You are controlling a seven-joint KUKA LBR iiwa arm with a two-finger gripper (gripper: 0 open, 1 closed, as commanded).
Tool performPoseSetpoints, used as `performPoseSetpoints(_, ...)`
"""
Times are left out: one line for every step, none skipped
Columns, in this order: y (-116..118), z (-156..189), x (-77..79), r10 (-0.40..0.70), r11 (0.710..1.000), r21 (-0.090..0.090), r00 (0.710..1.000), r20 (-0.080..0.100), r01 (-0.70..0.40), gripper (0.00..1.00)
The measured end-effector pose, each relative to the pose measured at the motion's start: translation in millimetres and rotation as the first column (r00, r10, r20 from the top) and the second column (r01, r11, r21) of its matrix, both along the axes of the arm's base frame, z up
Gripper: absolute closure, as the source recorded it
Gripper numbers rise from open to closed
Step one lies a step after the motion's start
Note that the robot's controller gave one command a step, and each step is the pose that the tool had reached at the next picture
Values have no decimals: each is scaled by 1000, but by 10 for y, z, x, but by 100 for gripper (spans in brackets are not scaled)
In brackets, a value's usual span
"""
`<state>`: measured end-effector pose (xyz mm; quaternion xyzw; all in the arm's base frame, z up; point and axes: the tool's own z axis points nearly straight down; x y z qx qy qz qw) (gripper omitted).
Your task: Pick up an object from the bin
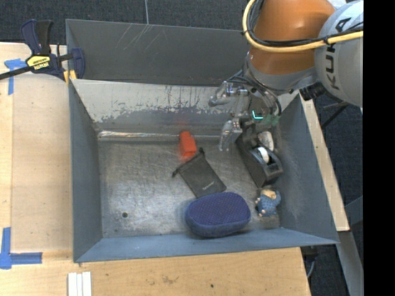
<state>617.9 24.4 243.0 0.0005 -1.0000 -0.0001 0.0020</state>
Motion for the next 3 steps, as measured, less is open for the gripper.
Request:
performPoseSetpoints(17, -1469, 25, 255, 967, -6, 966, 33, -255, 0)
performPoseSetpoints(10, -1547, -152, 430, 903, -12, 902, 39, -430, 0)
performPoseSetpoints(9, -1625, -219, 431, 902, -4, 902, 19, -431, 100)
